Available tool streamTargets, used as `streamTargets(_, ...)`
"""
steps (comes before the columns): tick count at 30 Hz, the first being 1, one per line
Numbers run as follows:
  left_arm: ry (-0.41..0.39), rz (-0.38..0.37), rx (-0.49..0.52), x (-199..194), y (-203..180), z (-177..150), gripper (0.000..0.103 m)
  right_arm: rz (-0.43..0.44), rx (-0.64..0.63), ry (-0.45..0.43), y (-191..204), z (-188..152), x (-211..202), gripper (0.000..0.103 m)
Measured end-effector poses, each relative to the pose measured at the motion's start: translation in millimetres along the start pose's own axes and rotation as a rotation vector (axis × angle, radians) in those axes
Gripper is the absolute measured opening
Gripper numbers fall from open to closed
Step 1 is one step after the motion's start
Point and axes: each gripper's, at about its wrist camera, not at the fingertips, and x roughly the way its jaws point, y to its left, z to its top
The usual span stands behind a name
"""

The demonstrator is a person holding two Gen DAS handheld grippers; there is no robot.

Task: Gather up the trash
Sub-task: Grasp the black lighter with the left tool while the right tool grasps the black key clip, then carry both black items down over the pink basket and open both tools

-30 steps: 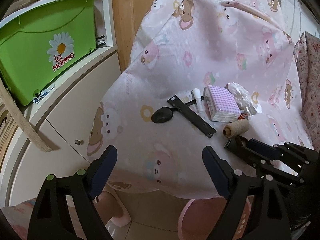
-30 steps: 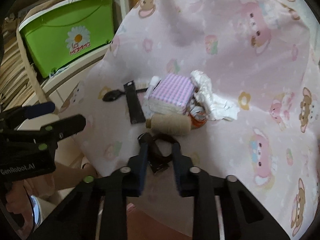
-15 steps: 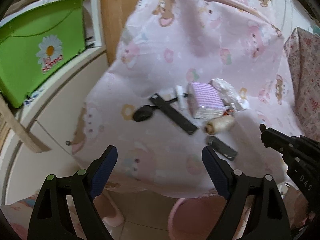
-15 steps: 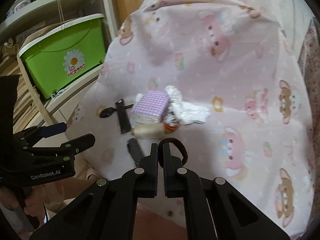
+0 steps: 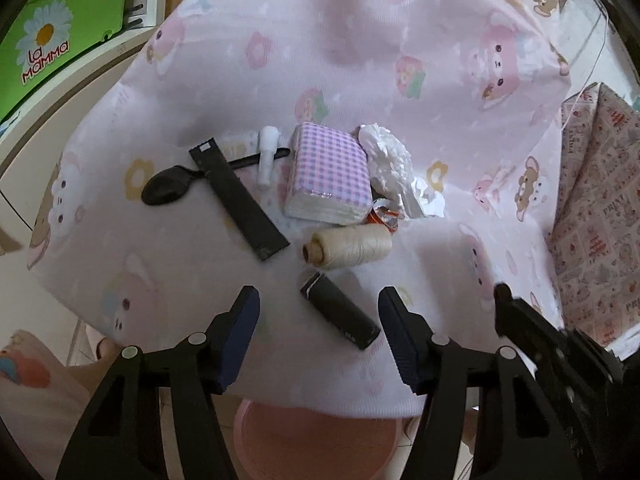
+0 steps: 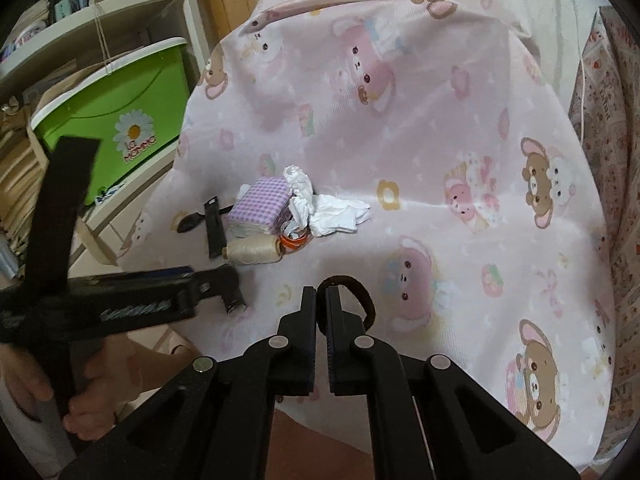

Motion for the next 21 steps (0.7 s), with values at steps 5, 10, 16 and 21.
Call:
streamTargets(5, -0.008, 0.071, 0.037, 7.8, -13.2, 2.0, 0.055, 0.004, -0.017, 0.007, 1.1, -3.2, -1.8, 0.005)
streamTargets(10, -0.01, 0.084, 0.094, 7.2, -19.0, -1.9, 0.024, -0.009, -0.035, 0.0, 3.2, -4.1, -5.8, 0.005)
streamTargets(16, -0.031, -0.005, 0.079, -13.2, -6.5, -3.3, 0.009, -0.024, -0.041, -0.017, 3.4, -4.1, -12.1, 0.005)
streamTargets(21, -0.073, -0.073, 0.12, -35.6, -3.3, -6.5, 0.008, -0.031, -0.043, -0.019, 3.5, -8.2, -16.4, 0.005)
